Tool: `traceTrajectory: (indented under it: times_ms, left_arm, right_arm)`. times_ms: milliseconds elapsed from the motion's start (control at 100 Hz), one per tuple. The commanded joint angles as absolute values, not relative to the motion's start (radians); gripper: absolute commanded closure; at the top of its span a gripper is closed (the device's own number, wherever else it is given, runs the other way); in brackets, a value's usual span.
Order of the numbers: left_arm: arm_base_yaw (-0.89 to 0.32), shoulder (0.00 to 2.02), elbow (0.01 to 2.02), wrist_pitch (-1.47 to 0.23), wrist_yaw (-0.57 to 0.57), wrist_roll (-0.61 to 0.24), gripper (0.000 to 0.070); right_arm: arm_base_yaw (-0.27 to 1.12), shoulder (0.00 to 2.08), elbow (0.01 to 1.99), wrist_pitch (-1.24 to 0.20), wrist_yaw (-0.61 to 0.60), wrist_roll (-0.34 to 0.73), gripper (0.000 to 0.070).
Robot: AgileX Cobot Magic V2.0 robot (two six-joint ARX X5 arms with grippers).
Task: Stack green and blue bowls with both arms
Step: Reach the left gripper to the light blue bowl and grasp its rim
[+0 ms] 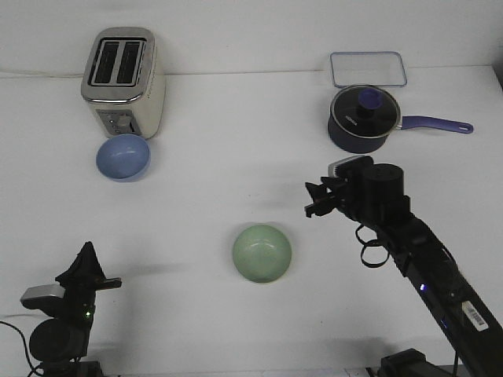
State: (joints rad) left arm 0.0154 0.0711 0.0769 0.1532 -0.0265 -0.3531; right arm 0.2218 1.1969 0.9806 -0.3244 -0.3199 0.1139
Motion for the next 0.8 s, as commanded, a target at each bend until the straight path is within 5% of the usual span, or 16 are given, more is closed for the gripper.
traceTrajectory:
  times_ms: [0, 230, 490, 650, 790]
  left_arm:
    - [0.015, 0.114, 0.139, 0.149, -0.047, -0.414, 0.0686]
    - [0.033, 0.523, 0.456, 0.017, -0.081, -0.442, 0.0687]
    - [0.082, 1.094, 0.892, -0.137, 0.002, -0.299, 0.0665]
    - [0.119, 1.363, 1.081, -0.194, 0.067, -0.294, 0.0175]
    - [0.150, 1.525, 1.166, -0.199, 0.122, -0.279, 0.0139]
  right_arm:
    - [0.202, 1.174, 0.947, -0.314, -0.324, 0.078, 0.0417]
    - [0.137, 1.003, 0.676, -0.152, -0.324, 0.107, 0.0417]
    - [0.131, 0.894, 0.529, -0.117, -0.321, 0.134, 0.0417]
    - [0.131, 0.892, 0.529, -0.115, -0.326, 0.134, 0.0417]
    - [0.131, 0.892, 0.529, -0.112, -0.339, 0.134, 0.0417]
